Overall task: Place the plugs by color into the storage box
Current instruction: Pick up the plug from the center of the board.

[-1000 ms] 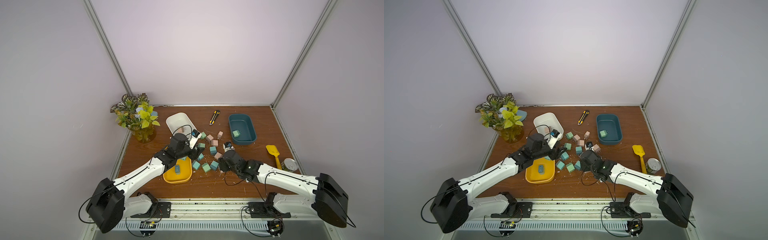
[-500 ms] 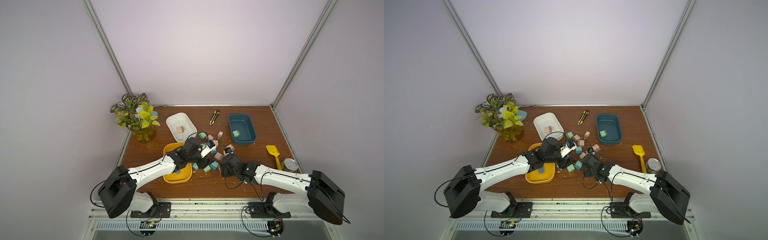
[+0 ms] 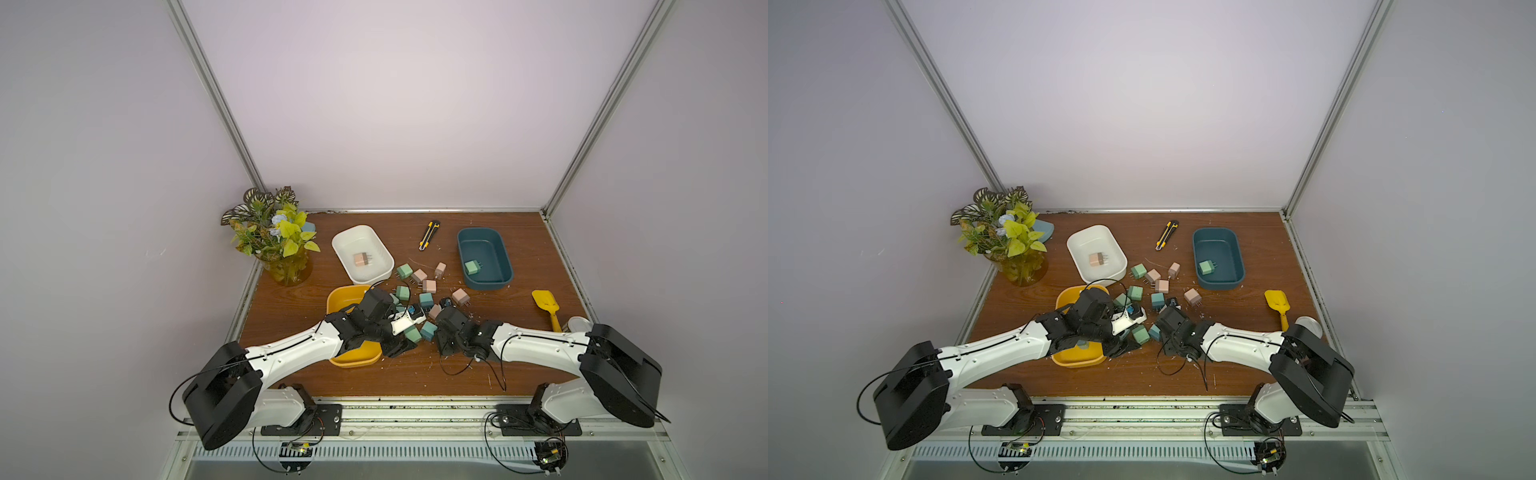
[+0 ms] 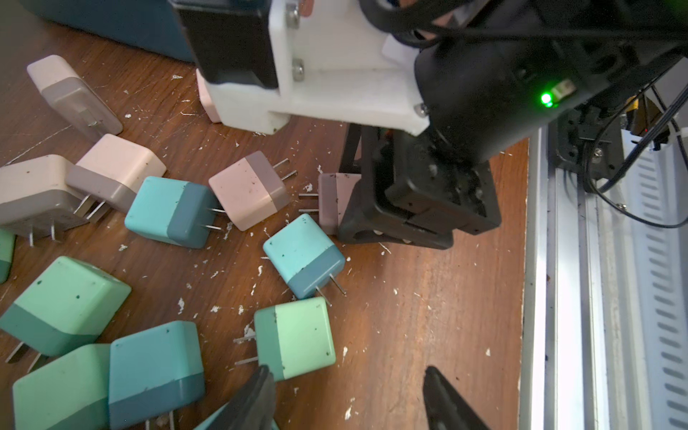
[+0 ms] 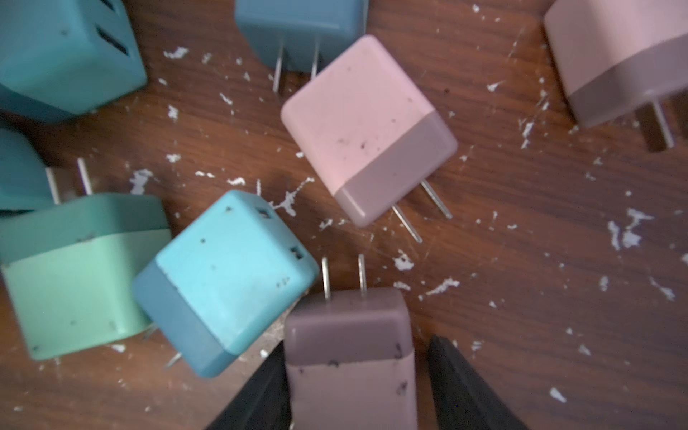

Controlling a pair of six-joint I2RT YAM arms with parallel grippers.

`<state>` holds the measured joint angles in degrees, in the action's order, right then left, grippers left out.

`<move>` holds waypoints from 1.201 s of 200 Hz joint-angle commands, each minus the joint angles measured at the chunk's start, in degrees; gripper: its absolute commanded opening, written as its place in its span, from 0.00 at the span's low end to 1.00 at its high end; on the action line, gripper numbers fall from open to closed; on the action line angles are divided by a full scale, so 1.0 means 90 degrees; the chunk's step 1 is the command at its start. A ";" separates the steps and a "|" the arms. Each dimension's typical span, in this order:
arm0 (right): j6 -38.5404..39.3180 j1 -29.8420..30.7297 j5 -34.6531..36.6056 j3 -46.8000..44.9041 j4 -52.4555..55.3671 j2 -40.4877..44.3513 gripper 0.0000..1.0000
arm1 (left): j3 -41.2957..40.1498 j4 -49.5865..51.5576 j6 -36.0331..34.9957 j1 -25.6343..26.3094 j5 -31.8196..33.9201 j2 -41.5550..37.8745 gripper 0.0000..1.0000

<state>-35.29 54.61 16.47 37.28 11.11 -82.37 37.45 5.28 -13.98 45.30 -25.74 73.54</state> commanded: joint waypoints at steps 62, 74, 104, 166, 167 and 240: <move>-0.0053 -0.0033 0.0083 0.0140 0.0193 0.0513 0.48 | 0.0158 -0.0069 -0.0294 0.0042 -0.0031 0.0222 0.65; -0.0061 -0.0033 0.0132 0.0154 0.0246 0.0567 0.47 | 0.0156 -0.0076 -0.0309 0.0044 -0.0015 0.0236 0.65; -0.0101 -0.0033 0.0232 0.0272 0.0390 0.0687 0.47 | 0.0286 -0.0052 -0.0257 0.0042 0.0053 0.0460 0.66; 0.0361 -0.0042 0.0572 0.1051 0.0442 0.0738 0.47 | 0.0506 -0.0053 -0.0022 0.0030 0.0305 0.0556 0.66; 0.0373 -0.0042 0.0582 0.1062 0.0443 0.0726 0.47 | 0.0501 -0.0056 -0.0020 0.0033 0.0313 0.0548 0.65; 0.0979 -0.0120 0.0560 0.2118 0.0101 -0.0122 0.47 | 0.0545 -0.0316 0.0519 -0.0654 0.1155 0.0250 0.65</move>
<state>-29.32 53.87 20.78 52.84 14.33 -81.52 40.88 3.16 -11.99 42.22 -18.65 76.66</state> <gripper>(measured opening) 0.476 0.653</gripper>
